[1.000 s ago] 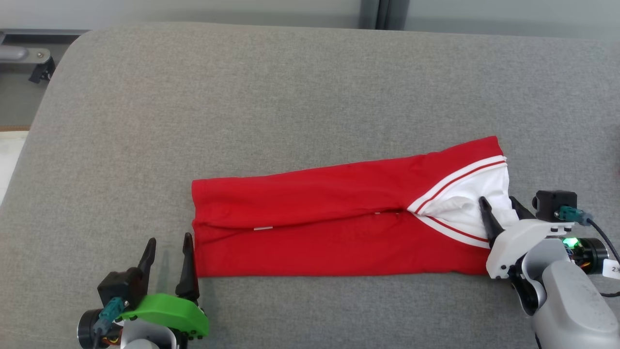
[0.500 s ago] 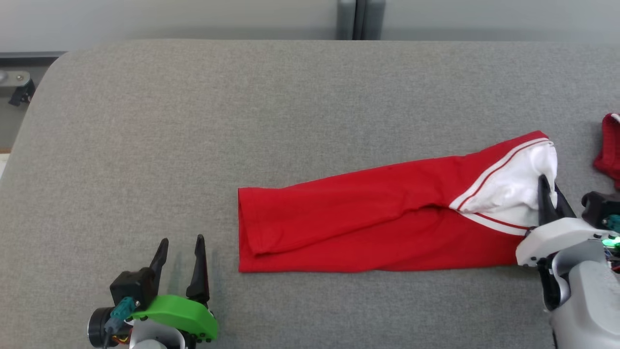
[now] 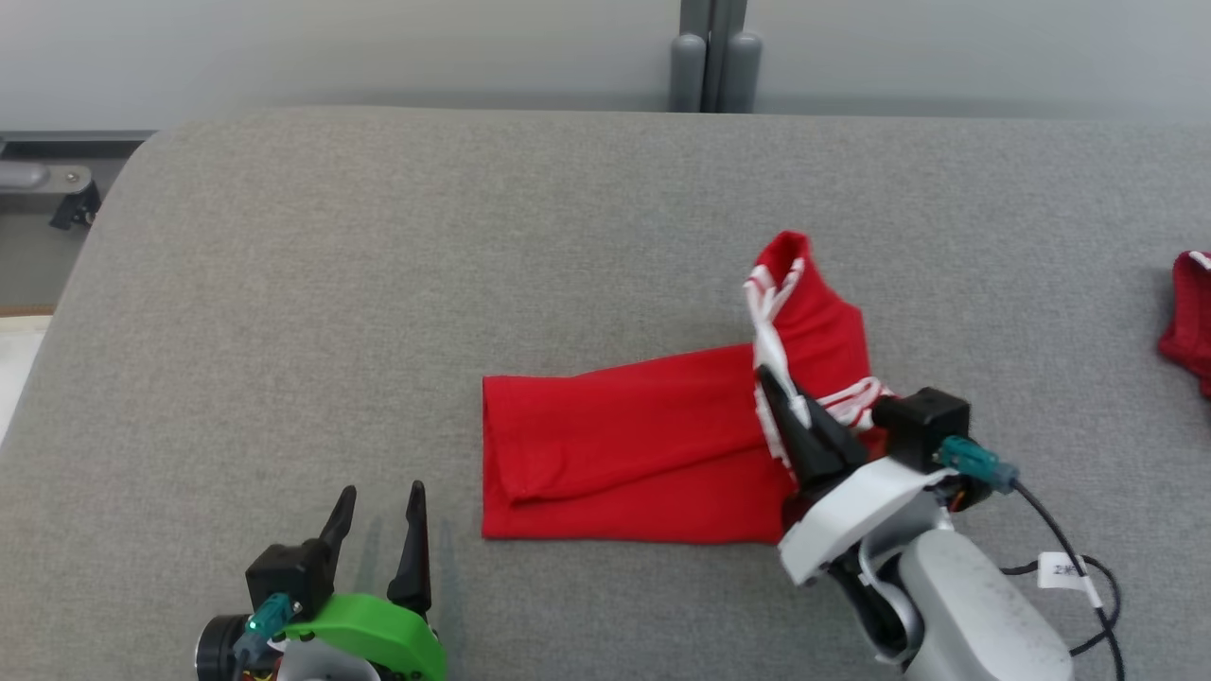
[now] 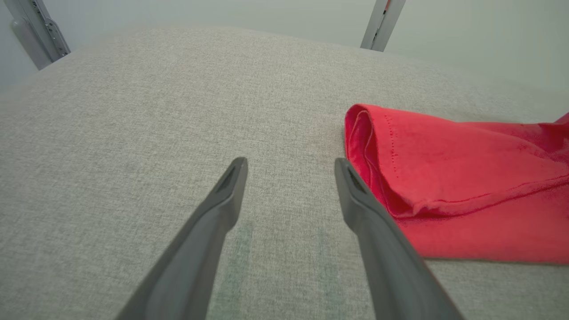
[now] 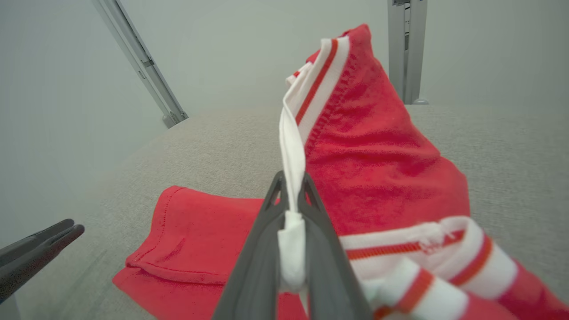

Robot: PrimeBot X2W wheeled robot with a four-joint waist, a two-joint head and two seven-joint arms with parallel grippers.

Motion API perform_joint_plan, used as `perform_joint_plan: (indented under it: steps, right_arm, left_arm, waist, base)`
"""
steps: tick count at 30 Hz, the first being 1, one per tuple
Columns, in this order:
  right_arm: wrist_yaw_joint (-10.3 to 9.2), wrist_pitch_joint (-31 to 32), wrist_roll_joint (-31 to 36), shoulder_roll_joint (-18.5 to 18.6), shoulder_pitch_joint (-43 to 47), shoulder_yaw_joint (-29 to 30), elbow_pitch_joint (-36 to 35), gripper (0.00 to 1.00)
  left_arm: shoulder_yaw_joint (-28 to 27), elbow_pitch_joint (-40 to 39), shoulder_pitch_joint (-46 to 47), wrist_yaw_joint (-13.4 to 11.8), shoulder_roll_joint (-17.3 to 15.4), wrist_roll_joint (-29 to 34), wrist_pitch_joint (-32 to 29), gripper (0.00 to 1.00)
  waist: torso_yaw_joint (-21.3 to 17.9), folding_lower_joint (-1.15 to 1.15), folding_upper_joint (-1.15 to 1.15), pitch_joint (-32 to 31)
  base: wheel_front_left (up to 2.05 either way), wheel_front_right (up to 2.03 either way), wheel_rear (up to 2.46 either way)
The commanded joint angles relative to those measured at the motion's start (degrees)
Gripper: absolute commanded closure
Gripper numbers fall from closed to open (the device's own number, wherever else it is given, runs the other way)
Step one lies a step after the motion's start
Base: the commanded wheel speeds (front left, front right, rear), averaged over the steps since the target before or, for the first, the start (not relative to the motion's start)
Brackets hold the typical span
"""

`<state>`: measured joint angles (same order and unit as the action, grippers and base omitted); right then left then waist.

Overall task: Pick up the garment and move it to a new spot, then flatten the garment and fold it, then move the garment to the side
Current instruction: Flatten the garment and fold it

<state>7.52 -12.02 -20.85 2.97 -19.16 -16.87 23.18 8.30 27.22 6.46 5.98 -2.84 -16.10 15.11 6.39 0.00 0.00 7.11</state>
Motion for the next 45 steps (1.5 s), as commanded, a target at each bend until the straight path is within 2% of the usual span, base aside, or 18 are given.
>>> perform_joint_plan:
  steps: [1,10,11,12,13,15,18,22,27,30,34,38,45]
  right_arm:
    - [-0.08,0.3,-3.2,0.1,-0.4,-3.5,-0.3,1.00]
    - [-0.08,-1.5,-15.3,0.1,-6.9,-21.3,3.2,1.00]
    - [-0.07,-1.8,-17.1,0.1,-7.6,-23.1,3.5,0.65]
    - [-0.08,-2.1,-18.4,0.1,-8.1,-24.1,3.7,0.15]
    - [-0.08,-2.4,-19.8,0.1,-8.8,-25.2,4.0,0.00]
    - [-0.08,-2.9,-21.4,0.2,-9.8,-25.4,4.8,0.00]
    - [-0.08,-3.1,-18.2,0.1,-10.9,-23.5,6.5,0.00]
    - [-0.08,-3.2,-9.1,0.2,-8.4,-14.8,8.5,0.00]
    - [-0.08,-3.2,3.0,0.1,-3.1,-0.4,7.8,0.00]
    - [-0.08,-3.2,8.4,0.1,0.8,7.0,5.8,0.00]
    - [-0.08,-3.2,11.9,0.1,5.5,13.9,2.7,0.00]
    - [-0.08,-3.2,12.7,0.0,9.6,17.3,0.5,0.00]
    - [-0.08,-3.2,11.5,0.1,14.9,18.2,-0.1,0.00]
  left_arm:
    - [0.2,0.2,-0.9,-0.2,-0.2,0.5,0.0,0.00]
    - [1.5,1.2,0.0,-0.3,-0.2,0.4,0.0,0.00]
    - [1.6,1.4,0.2,-0.4,-0.2,0.3,0.0,0.00]
    - [1.7,1.4,0.3,-0.4,-0.2,0.2,0.0,0.00]
    - [1.7,1.4,0.3,-0.4,-0.2,0.2,0.0,0.00]
    - [1.4,1.4,0.3,-0.6,-0.2,0.2,0.0,0.00]
    - [0.6,1.4,-0.2,-0.8,-0.2,0.6,0.0,0.00]
    - [-0.5,0.9,-1.2,-1.1,-0.2,0.8,0.0,0.00]
    - [-1.3,-0.1,-1.5,-1.0,-0.2,1.4,0.0,0.00]
    - [-1.7,-0.9,-1.7,-1.0,-0.2,2.1,0.0,0.00]
    - [-2.3,-2.0,-2.4,-0.9,-0.2,3.2,0.0,0.00]
    - [-2.9,-3.2,-3.4,-0.8,-0.2,4.5,0.0,0.00]
    - [-3.7,-5.2,-6.3,-0.7,-0.2,5.0,0.0,0.00]
  waist:
    - [1.6,0.00,0.00,-0.7]
    - [5.7,0.00,0.00,-0.4]
    - [6.2,0.00,0.00,-0.3]
    - [6.4,0.00,0.00,-0.3]
    - [6.5,0.00,0.00,-0.3]
    - [6.5,0.00,0.00,-0.4]
    - [5.7,0.00,0.00,-0.7]
    - [3.9,0.00,0.00,-1.1]
    - [1.4,0.00,0.00,-1.4]
    - [0.3,0.00,0.00,-1.8]
    - [-0.8,0.00,0.00,-2.3]
    - [-1.6,0.00,0.00,-3.1]
    - [-2.5,0.00,0.00,-5.4]
  base:
    - [0.00,0.00,0.00]
    - [0.00,0.00,0.00]
    - [0.00,0.00,0.00]
    - [0.00,0.00,0.00]
    - [0.00,0.00,0.00]
    - [0.00,0.00,0.00]
    - [0.00,0.00,0.00]
    - [0.00,0.00,0.00]
    - [0.00,0.00,0.00]
    - [0.00,0.00,0.00]
    - [0.00,0.00,0.00]
    - [0.00,0.00,0.00]
    - [0.00,0.00,0.00]
